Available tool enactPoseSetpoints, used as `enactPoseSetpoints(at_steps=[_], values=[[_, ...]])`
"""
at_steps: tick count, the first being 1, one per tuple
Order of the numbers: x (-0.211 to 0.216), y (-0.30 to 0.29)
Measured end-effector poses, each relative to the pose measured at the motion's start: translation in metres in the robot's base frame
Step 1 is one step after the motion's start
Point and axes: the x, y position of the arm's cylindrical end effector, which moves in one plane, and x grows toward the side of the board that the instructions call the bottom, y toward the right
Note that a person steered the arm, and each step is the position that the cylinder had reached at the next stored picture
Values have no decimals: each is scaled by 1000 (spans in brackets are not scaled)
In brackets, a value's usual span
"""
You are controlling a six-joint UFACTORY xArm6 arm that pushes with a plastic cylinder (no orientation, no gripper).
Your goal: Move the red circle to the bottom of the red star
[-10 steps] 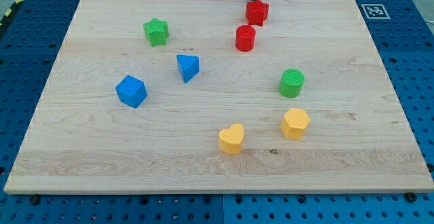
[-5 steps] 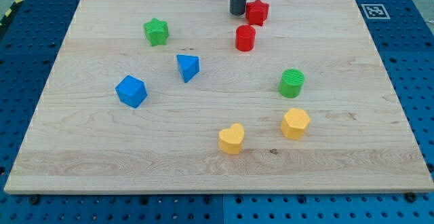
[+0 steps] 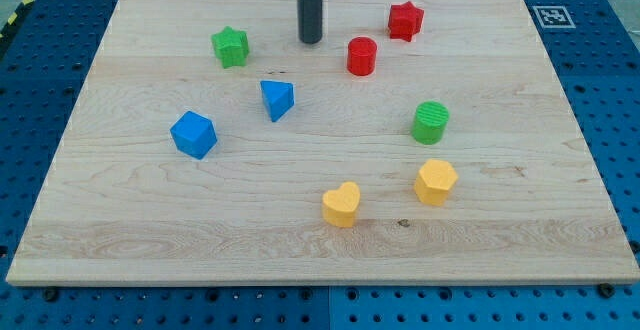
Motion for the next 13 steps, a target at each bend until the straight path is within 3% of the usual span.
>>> enactPoseSetpoints(at_steps=[1, 5, 6, 9, 13], values=[[41, 19], [47, 99], [79, 99], [79, 113], [28, 117]])
